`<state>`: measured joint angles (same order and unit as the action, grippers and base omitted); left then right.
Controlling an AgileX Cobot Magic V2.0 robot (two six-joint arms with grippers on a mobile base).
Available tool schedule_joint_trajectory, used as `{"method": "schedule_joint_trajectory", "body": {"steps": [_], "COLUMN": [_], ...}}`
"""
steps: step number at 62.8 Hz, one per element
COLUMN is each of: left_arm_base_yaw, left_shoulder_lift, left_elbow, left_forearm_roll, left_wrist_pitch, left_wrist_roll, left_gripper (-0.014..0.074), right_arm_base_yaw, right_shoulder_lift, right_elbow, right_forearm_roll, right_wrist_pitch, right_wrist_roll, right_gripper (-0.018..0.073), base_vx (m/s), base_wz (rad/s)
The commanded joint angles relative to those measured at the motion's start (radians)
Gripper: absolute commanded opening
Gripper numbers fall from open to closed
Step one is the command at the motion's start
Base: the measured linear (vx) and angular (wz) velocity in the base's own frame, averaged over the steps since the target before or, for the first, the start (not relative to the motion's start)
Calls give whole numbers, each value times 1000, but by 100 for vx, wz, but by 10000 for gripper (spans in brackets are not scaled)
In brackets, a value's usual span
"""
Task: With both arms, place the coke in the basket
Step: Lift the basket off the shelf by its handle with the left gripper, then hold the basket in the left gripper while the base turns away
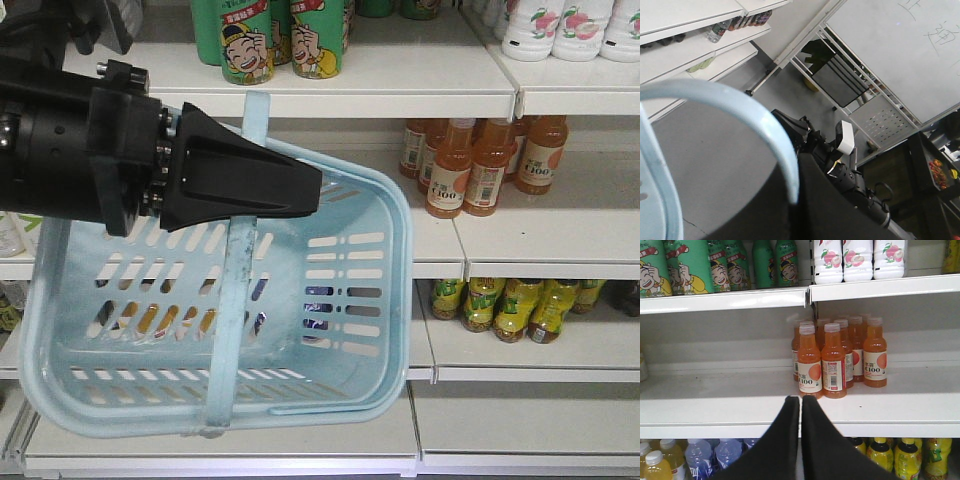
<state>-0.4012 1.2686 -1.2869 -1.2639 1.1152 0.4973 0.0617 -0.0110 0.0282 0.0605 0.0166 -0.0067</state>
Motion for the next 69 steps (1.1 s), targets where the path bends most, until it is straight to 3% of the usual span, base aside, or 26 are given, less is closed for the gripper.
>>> {"method": "schedule_joint_trajectory", "body": {"steps": [1, 69], "left_arm_base_yaw": [-7, -7], "left_shoulder_lift": [-29, -29], "left_elbow": [-23, -23], "left_forearm_roll": [-67, -68], "left_wrist_pitch": [-27, -27], "left_wrist_roll": [10, 10], "left_gripper": [-6, -6], "right_arm_base_yaw": [-1, -1], "right_shoulder_lift": [-12, -12], "right_elbow": [7, 7], "right_forearm_roll": [-8, -8], "right_wrist_pitch": [-74, -72], "right_wrist_roll": [-3, -3], "right_gripper": [-2, -2], "base_vx": [0, 0], "base_wz": [0, -2]}}
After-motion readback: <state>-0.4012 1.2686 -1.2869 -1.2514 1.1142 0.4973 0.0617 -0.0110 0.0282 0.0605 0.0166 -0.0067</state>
